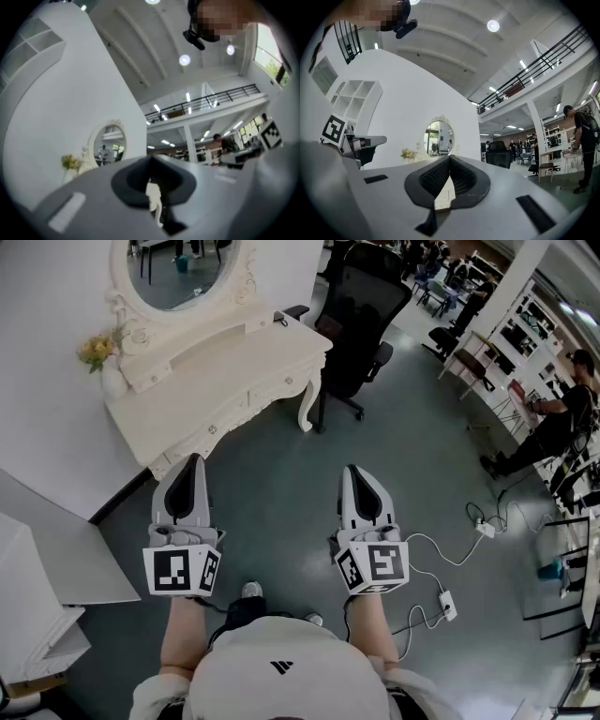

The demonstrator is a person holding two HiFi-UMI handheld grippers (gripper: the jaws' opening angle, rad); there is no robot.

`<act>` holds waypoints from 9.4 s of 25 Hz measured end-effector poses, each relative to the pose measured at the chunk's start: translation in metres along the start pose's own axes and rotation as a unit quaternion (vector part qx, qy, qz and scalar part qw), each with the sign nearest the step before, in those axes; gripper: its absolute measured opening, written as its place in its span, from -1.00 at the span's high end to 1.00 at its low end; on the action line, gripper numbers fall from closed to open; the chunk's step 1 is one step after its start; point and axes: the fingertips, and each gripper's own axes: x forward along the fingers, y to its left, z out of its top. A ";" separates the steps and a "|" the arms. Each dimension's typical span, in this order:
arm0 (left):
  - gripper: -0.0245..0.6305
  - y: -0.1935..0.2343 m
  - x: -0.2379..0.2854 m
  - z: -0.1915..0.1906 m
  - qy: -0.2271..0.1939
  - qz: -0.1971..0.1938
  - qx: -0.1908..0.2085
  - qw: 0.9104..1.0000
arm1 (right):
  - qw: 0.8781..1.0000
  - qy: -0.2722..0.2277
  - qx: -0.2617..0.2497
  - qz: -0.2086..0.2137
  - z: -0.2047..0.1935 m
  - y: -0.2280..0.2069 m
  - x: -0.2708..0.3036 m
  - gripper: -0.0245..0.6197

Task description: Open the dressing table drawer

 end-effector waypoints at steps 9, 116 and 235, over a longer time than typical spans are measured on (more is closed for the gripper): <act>0.91 -0.003 -0.002 -0.001 0.003 -0.002 0.004 1.000 | 1.000 -0.001 0.002 0.004 -0.002 0.002 0.003 0.93; 0.90 0.251 0.613 -0.203 0.036 0.001 -0.030 0.999 | 0.955 0.257 0.097 0.115 -0.278 -0.125 0.741 0.92; 0.90 0.286 0.604 -0.204 0.071 0.133 0.020 0.988 | 0.895 0.404 -0.007 0.190 -0.415 -0.135 0.798 0.65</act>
